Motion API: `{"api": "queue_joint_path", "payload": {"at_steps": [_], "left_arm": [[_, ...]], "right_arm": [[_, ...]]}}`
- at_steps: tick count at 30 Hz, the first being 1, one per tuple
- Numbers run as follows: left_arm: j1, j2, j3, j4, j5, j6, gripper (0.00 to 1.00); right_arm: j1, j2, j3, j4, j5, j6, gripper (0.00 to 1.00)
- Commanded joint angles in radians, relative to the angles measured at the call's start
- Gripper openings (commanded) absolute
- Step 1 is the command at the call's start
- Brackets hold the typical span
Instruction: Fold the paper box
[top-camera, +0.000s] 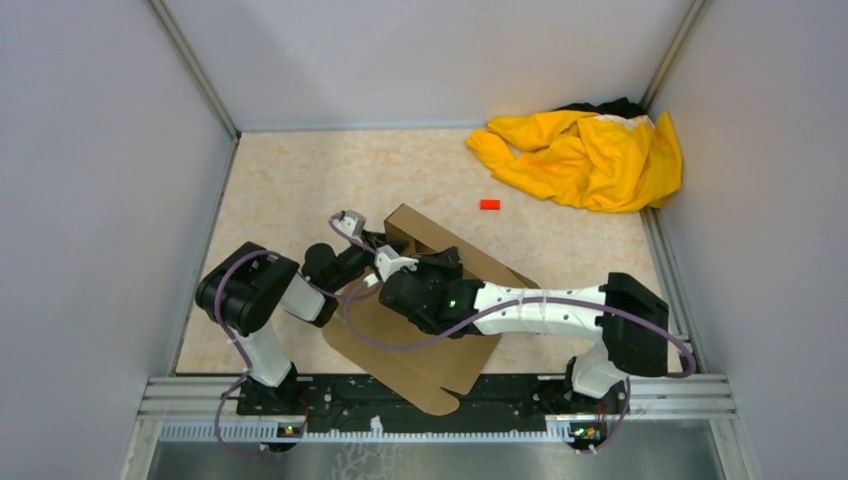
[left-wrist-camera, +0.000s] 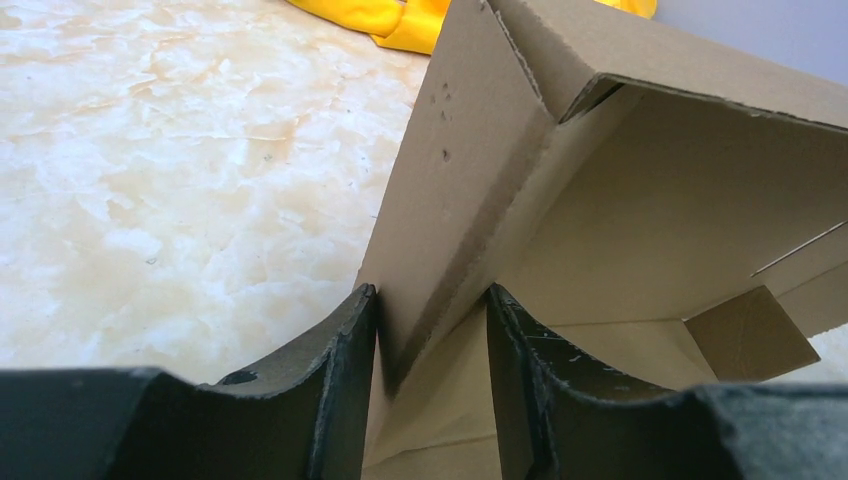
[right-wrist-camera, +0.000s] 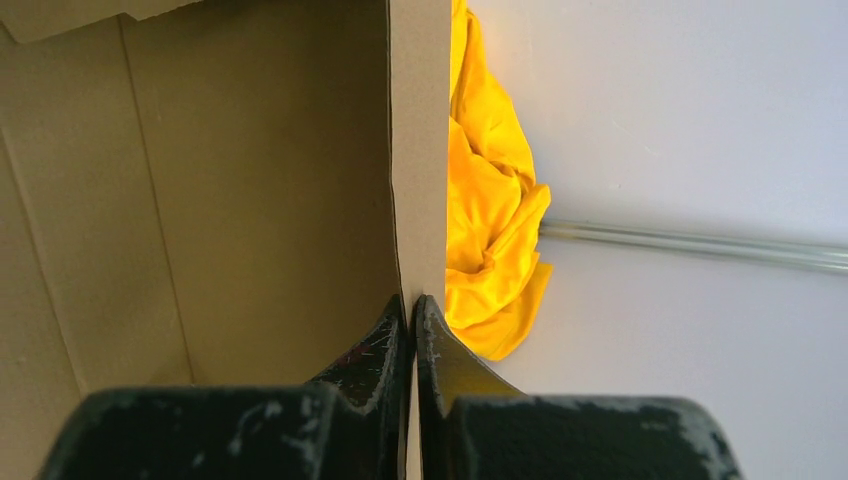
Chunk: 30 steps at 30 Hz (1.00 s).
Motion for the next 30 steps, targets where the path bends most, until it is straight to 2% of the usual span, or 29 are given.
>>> {"api": "queue_joint_path", "payload": {"at_steps": [1, 13, 17, 20, 27, 30], "left_arm": [[0.0, 0.012, -0.017, 0.032, -0.098, 0.016, 0.43], [-0.007, -0.011, 0.022, -0.047, -0.099, 0.022, 0.37], [-0.006, -0.025, 0.033, -0.089, -0.087, 0.022, 0.34], [-0.005, -0.042, 0.038, -0.119, -0.073, 0.018, 0.32], [-0.005, -0.081, 0.058, -0.213, -0.057, -0.001, 0.31], [-0.005, -0.114, 0.067, -0.283, -0.068, -0.006, 0.31]], "right_arm": [[-0.018, -0.008, 0.017, -0.008, -0.229, 0.095, 0.0], [-0.044, -0.03, 0.082, -0.094, -0.298, 0.155, 0.0], [-0.053, -0.057, 0.115, -0.151, -0.32, 0.225, 0.09], [-0.054, -0.082, 0.147, -0.21, -0.309, 0.303, 0.21], [-0.055, -0.233, 0.186, -0.287, -0.363, 0.559, 0.32], [-0.055, -0.349, 0.128, -0.241, -0.429, 0.659, 0.37]]}}
